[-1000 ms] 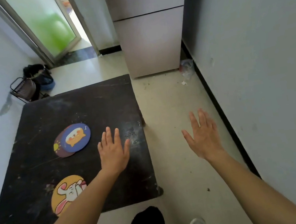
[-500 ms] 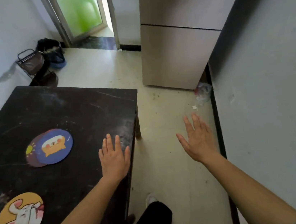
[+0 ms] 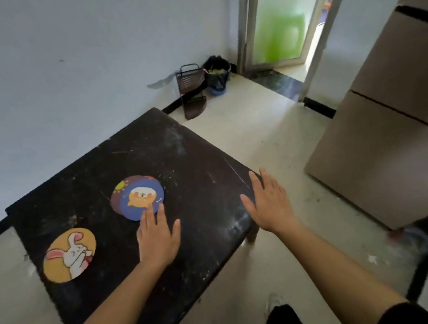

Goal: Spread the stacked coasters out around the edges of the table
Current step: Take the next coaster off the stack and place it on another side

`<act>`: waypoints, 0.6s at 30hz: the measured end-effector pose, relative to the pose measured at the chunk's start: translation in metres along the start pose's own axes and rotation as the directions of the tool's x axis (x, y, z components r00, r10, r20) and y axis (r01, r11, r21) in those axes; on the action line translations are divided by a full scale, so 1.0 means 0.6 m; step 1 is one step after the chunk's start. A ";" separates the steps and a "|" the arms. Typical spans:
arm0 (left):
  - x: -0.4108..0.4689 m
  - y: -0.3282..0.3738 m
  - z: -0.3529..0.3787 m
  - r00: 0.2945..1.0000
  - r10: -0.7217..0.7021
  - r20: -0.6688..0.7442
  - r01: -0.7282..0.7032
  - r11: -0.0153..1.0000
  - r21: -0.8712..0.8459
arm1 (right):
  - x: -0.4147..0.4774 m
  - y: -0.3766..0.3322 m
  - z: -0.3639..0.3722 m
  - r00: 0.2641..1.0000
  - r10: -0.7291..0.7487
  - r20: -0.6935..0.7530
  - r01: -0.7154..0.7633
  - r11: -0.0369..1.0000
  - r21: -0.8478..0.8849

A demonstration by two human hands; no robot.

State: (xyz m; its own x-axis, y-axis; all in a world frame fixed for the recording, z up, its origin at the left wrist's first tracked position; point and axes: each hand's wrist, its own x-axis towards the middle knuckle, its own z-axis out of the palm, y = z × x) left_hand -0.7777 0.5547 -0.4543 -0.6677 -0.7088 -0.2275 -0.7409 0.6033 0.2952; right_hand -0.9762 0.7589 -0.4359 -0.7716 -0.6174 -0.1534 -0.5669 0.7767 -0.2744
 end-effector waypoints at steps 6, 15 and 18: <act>-0.007 -0.007 -0.011 0.874 -0.479 0.084 0.482 0.830 -0.281 | 0.134 -0.041 -0.010 0.965 -0.239 0.110 0.233 0.970 0.065; 0.020 -0.070 -0.001 0.704 -0.684 0.193 0.638 0.489 -0.595 | 0.238 -0.166 0.061 0.867 -0.321 0.382 0.159 0.903 0.398; 0.071 -0.098 0.003 0.678 -0.699 0.230 0.640 0.406 -0.653 | 0.271 -0.203 0.092 0.847 -0.282 0.450 0.062 0.894 0.444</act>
State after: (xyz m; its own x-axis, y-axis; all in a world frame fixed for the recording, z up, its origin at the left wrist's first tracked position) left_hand -0.7630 0.4895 -0.4828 0.0485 -0.8178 -0.5735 -0.6810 -0.4471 0.5799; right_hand -1.0169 0.5569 -0.4801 -0.3639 -0.7983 -0.4800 -0.4266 0.6009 -0.6759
